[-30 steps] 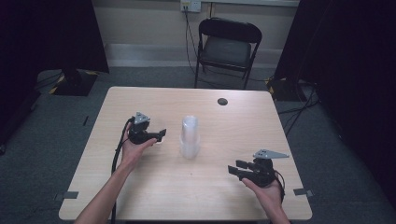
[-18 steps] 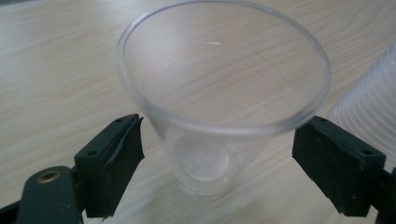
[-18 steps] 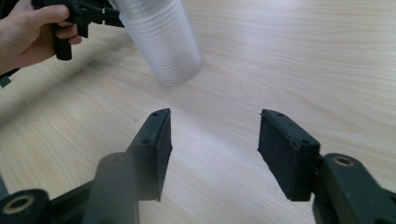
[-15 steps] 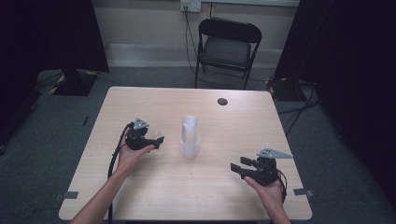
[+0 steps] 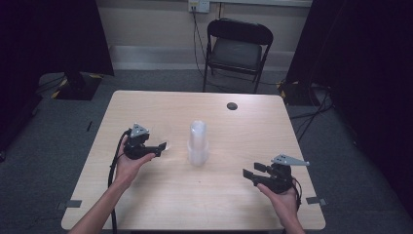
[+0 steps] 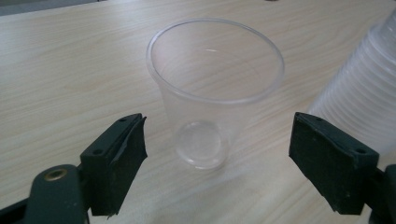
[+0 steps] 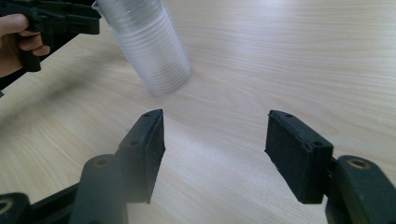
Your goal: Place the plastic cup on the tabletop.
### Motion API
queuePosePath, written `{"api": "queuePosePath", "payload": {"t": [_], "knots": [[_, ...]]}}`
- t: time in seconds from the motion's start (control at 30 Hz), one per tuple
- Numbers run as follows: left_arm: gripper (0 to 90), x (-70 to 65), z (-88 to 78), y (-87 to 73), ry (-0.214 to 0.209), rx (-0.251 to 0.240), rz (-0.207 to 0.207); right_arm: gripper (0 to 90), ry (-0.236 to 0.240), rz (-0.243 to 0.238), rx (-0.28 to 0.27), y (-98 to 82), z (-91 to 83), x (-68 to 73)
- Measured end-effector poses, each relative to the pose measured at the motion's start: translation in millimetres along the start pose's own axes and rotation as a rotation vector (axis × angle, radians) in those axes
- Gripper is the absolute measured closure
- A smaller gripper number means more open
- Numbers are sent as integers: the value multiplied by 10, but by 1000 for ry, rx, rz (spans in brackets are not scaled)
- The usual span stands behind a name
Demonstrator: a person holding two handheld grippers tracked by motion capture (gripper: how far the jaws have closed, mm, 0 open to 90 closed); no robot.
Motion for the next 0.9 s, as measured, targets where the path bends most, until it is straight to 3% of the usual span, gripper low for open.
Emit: {"api": "queuePosePath", "payload": {"t": [0.13,0.23,0.43,0.7,0.83,0.9], "knots": [[186,-37,-67,-2,-13,7,0,373,-8,0,-1,0,-15,-11],[161,-55,-116,-3,4,34,-4,372,-9,3,0,-5,-12,-15],[178,-109,-285,-20,-11,14,2,365,-12,4,-1,-8,-14,-18],[177,-263,-506,-88,-30,28,38,355,-19,2,0,-14,-29,-31],[159,-330,-587,-100,-41,29,35,353,-24,5,6,-26,-29,-40],[157,-359,-637,-123,-24,44,9,352,-25,5,8,-29,-30,-42]]}}
Point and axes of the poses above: each handheld gripper's, and its own axes: z roughly forward along the jaws, y roughly out of its top, x roughly to its left, the point moved 5 cm from there along z, roughly forward along the jaws, and after that the axes turned 9 degrees about -x, right-handed, at the moved point
